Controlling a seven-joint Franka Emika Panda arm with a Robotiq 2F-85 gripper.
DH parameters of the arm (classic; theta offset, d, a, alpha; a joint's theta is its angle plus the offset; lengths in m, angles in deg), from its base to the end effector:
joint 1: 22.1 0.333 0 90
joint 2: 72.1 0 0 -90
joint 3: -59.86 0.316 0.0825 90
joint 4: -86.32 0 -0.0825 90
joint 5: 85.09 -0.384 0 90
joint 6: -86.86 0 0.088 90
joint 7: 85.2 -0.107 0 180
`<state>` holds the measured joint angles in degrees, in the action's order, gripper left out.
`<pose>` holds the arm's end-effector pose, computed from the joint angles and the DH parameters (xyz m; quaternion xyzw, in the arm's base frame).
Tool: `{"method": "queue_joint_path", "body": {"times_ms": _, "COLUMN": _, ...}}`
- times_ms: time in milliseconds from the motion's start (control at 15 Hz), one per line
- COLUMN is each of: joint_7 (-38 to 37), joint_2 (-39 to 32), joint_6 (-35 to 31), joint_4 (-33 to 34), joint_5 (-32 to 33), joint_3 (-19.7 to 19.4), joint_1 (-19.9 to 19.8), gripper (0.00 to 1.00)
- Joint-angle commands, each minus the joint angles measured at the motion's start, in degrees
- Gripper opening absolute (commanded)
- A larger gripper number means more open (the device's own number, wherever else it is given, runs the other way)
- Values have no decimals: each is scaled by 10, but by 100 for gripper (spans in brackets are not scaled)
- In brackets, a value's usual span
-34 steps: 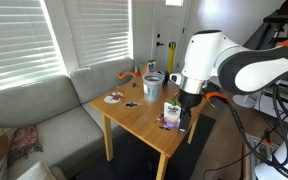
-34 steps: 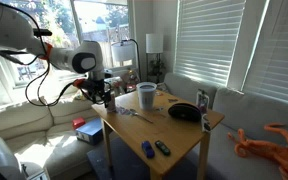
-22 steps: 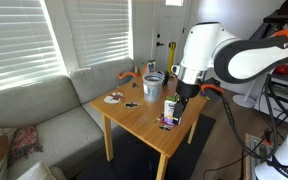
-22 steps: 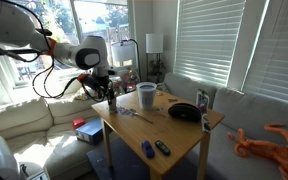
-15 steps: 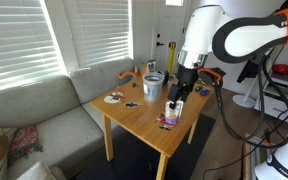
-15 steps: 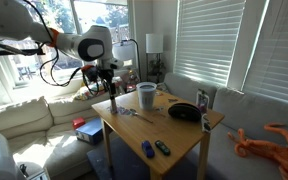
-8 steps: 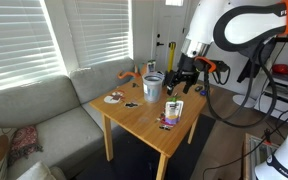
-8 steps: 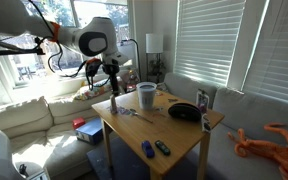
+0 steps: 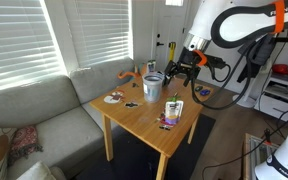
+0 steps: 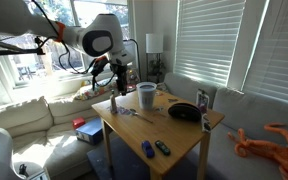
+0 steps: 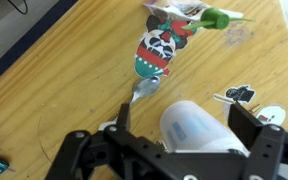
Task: Pick up the silver cup from the clear cup and put it on the table, pick up both white and purple packets with green lids and put them in the clear cup one by one
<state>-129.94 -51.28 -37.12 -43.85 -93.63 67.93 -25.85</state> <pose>0.4653 0.0464 0.5253 -0.9175 0.3749 -0.0978 0.0899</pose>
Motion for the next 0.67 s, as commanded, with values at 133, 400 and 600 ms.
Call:
{"method": "queue_joint_path", "body": {"times_ms": 133, "joint_7": 20, "joint_2": -8, "joint_6": -11, "joint_4": 13, "joint_5": 15, "joint_3": -11, "joint_1": 4, "gripper": 100}}
{"method": "queue_joint_path", "body": {"times_ms": 400, "joint_7": 108, "joint_2": -23, "joint_6": -42, "joint_4": 46, "joint_5": 17, "joint_3": -24, "joint_1": 12, "gripper": 100}}
{"method": "queue_joint_path", "body": {"times_ms": 600, "joint_7": 191, "joint_2": -47, "joint_6": -35, "joint_4": 83, "joint_5": 16, "joint_3": -23, "joint_1": 23, "gripper": 100}}
